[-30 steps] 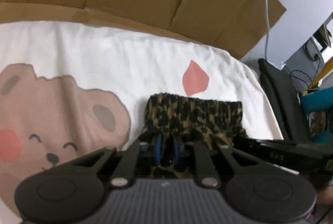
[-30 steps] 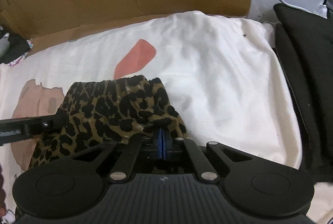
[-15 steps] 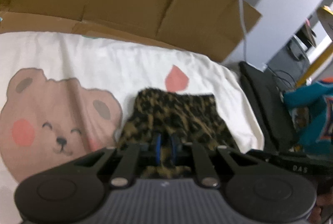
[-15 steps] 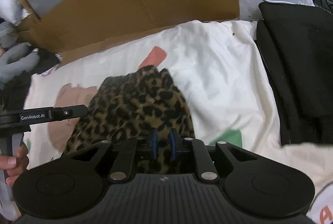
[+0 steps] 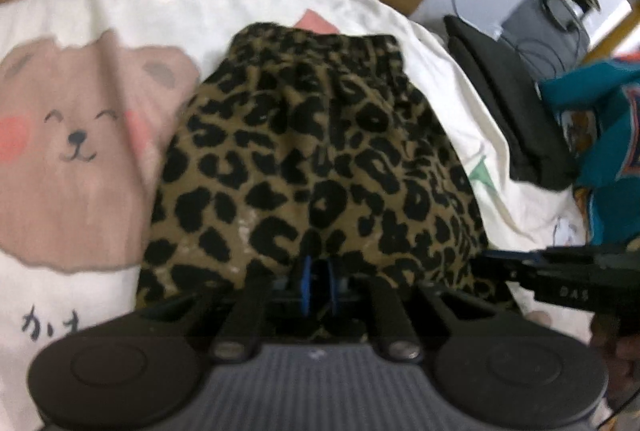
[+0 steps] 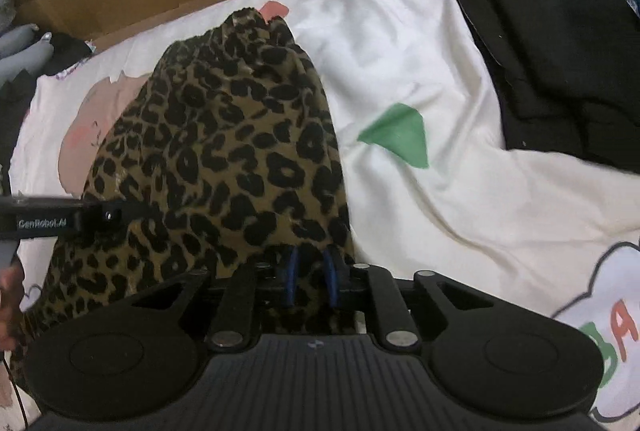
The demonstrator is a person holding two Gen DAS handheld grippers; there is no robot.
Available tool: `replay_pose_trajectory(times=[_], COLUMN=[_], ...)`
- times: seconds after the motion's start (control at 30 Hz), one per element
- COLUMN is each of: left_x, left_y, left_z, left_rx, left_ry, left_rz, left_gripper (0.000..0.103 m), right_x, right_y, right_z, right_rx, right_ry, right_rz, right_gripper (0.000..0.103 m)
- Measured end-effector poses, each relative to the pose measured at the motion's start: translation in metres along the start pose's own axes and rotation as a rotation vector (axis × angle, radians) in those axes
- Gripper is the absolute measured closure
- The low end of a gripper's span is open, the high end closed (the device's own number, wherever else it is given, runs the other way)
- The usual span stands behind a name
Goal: Fold clothes
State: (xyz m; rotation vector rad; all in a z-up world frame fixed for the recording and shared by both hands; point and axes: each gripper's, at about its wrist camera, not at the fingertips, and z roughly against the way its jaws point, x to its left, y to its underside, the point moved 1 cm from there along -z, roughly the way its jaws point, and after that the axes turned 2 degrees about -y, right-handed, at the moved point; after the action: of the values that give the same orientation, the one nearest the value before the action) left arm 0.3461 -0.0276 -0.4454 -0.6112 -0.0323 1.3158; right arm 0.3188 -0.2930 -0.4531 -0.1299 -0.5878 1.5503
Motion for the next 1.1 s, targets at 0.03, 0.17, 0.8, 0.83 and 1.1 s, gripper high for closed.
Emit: replay_pose_trajectory(times=[0.03,0.17,0.8,0.83,1.1], left_x=[-0.004,-0.017,-0.025,-0.03,-0.038], left_y=[0.0,0.0,0.037,0.037,0.029], left_z=[0.0,0.006,0.035,0.041,0.134], left_rx=[-0.002,0.011,0.134,0.149,0.107], left_ry=[-0.011,-0.033,-0.071,-0.068,-0.138], left_rz=[-0.023,-0.083,-0.086,-0.1,-0.138], left_gripper=[0.095,0.095,0.089,0.088,0.058], right_x=[0.0,0.003,0.002,0.002,-0.01], right_y=[0.003,0.013,0.057,0.061,0.076], right_z=[0.002,0.007,0.104,0.109,0.15], right_rx=[0.004,0.027,-0.096,-0.083,-0.043], right_ry=[0.008,0.09,0.119,0.112,0.067], right_rz=[0.005,0.045,0.0,0.001,-0.058], right_gripper=[0.084,0.075,0.05,0.05,0.05])
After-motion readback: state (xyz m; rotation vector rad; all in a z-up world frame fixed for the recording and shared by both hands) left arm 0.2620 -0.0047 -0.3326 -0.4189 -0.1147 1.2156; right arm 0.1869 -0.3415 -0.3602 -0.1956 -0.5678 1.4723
